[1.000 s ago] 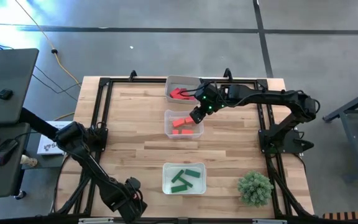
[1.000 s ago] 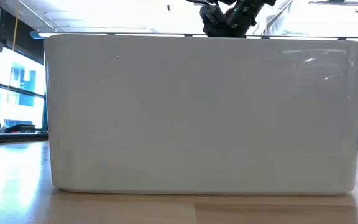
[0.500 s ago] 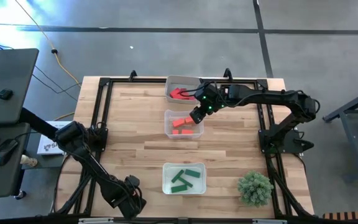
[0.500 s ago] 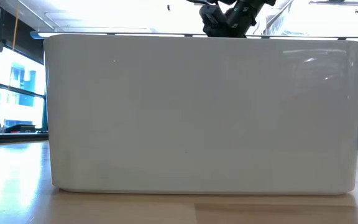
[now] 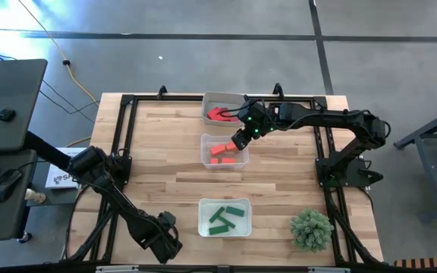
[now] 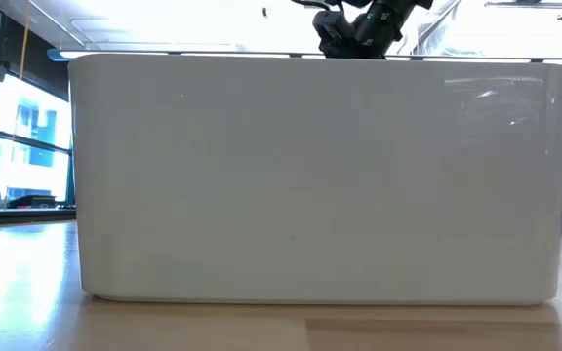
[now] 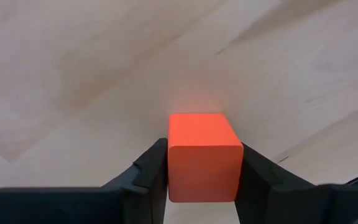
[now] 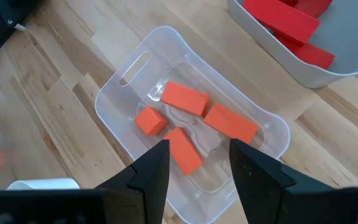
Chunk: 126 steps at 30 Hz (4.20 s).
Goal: Sort & place blocks by color
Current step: Put the orange block into the transparent bin
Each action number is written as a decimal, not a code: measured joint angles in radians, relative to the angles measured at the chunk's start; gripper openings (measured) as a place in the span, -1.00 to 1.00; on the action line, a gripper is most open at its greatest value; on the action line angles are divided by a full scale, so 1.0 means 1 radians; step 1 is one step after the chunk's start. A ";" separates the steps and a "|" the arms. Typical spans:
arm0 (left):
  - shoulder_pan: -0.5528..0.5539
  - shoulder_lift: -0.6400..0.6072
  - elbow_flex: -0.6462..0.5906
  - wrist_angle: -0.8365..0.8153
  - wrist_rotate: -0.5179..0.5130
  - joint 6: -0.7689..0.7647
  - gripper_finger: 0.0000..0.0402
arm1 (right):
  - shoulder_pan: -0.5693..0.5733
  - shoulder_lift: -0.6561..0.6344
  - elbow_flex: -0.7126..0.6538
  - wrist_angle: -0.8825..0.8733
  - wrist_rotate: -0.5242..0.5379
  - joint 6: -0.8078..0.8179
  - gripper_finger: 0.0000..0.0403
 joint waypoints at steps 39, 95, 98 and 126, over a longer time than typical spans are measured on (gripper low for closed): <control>0.586 -0.384 -0.001 -0.200 -0.196 0.866 -0.43 | -0.003 0.000 0.000 0.086 -0.028 -0.053 -0.23; 1.075 -0.245 -0.001 0.210 0.033 1.994 -0.43 | -0.014 0.000 0.000 0.121 0.208 0.280 -0.23; 1.084 -0.205 -0.001 0.225 0.055 1.994 -0.43 | -0.014 0.000 0.000 0.121 0.208 0.280 -0.23; 1.104 -0.043 0.012 0.271 0.061 1.959 -0.26 | -0.014 0.000 0.000 0.120 0.212 0.306 -0.23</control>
